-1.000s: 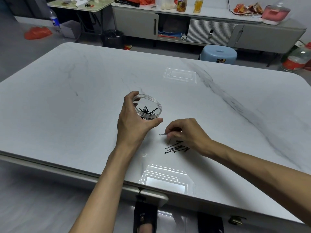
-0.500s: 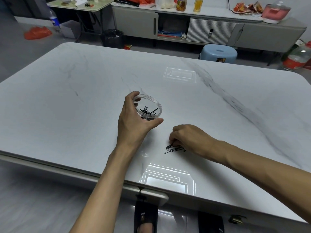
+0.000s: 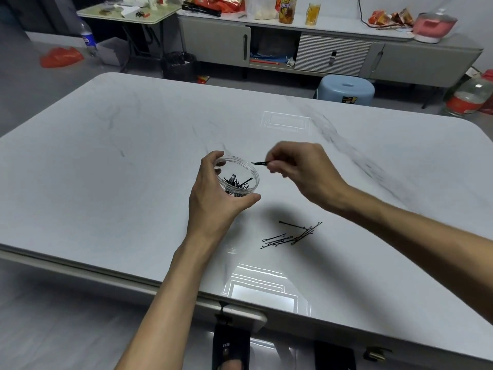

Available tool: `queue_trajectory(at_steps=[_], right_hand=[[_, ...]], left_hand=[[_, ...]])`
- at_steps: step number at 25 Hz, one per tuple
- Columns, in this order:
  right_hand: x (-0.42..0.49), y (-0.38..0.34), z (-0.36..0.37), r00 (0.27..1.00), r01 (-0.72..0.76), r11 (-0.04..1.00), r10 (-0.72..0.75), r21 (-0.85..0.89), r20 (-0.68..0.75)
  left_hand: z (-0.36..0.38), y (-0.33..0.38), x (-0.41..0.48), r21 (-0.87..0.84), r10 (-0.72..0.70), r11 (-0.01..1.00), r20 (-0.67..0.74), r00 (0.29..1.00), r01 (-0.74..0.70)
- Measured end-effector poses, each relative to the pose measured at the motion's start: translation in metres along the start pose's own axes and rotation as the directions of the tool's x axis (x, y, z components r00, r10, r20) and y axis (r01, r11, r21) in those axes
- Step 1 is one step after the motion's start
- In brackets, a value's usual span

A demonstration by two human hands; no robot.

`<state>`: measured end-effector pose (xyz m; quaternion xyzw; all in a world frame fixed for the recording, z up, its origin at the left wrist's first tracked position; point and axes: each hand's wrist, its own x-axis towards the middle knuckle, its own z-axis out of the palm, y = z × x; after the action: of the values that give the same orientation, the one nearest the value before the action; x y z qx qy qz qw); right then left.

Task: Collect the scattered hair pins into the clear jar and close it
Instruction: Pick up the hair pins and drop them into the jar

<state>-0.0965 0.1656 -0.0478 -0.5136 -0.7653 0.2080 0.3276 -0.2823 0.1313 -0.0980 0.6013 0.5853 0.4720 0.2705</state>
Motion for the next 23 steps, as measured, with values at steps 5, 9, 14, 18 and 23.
queue_trajectory(at_steps=[5,9,14,18,23], right_hand=[[0.013,-0.022,0.009,0.976,0.167,0.982,-0.152,-0.085,0.155],[-0.012,0.013,0.002,1.000,-0.015,1.000,0.015,0.010,0.019],[-0.057,0.043,0.030,0.881,0.079,0.947,0.080,-0.311,0.466],[-0.068,0.044,0.039,0.891,0.179,0.919,0.000,-0.352,0.455],[-0.071,0.034,0.045,0.824,0.456,0.668,-0.069,-0.587,0.562]], left_hand=[[0.002,0.002,-0.001,-0.015,0.014,1.000,0.017,1.000,-0.014],[-0.001,0.000,0.000,-0.024,0.010,1.000,0.002,1.000,-0.010],[-0.001,0.000,0.000,-0.037,0.006,0.999,0.003,1.000,-0.006],[0.000,0.001,-0.001,-0.029,0.004,1.000,0.008,1.000,-0.004],[0.003,0.002,-0.001,-0.028,0.006,1.000,0.013,1.000,-0.006]])
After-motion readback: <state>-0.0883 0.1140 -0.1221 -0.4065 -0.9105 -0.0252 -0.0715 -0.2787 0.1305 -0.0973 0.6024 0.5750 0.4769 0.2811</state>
